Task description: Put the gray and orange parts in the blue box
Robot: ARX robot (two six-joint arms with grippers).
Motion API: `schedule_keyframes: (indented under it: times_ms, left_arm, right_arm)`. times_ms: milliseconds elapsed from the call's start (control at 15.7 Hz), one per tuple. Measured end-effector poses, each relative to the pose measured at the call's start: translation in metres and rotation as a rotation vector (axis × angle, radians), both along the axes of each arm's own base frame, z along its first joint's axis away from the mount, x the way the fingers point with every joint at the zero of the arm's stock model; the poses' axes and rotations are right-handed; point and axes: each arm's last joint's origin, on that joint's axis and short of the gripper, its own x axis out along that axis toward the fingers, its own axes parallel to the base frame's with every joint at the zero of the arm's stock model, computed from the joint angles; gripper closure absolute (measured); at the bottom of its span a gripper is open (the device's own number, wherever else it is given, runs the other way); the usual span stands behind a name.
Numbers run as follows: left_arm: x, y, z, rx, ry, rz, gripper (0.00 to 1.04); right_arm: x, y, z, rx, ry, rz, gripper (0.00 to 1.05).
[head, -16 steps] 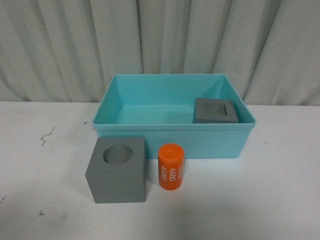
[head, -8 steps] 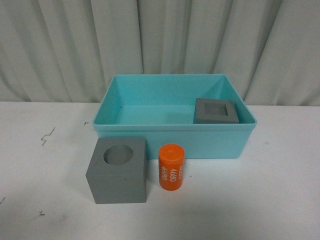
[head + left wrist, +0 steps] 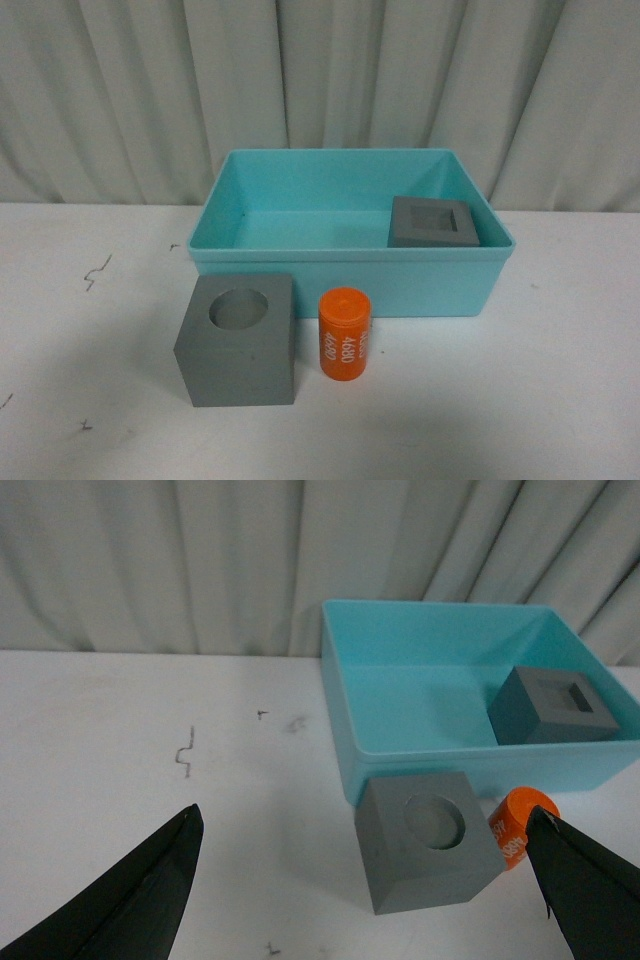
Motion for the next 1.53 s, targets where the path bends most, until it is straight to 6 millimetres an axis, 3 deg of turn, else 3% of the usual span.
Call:
schedule_keyframes:
  times_ms: [318, 445, 636, 891, 1145, 1527]
  left_arm:
    - [0.119, -0.028, -0.014, 0.046, 0.177, -0.062, 0.07]
    - [0.144, -0.036, -0.039, 0.066, 0.288, -0.077, 0.07]
    - [0.149, -0.051, -0.075, 0.088, 0.484, -0.133, 0.07]
    - [0.154, -0.064, -0.076, 0.094, 0.491, -0.173, 0.07]
    - [0.16, -0.069, -0.096, 0.164, 0.562, -0.123, 0.07]
    - [0.164, -0.076, -0.109, 0.187, 0.616, -0.099, 0.07]
  right_arm:
    - [0.0, 0.0, 0.0, 0.0, 0.0, 0.0, 0.06]
    - [0.0, 0.0, 0.0, 0.0, 0.0, 0.0, 0.06]
    - [0.0, 0.0, 0.0, 0.0, 0.0, 0.0, 0.06]
    - [0.0, 0.0, 0.0, 0.0, 0.0, 0.0, 0.06]
    - [0.0, 0.0, 0.0, 0.0, 0.0, 0.0, 0.06]
    - [0.0, 0.0, 0.0, 0.0, 0.0, 0.0, 0.06]
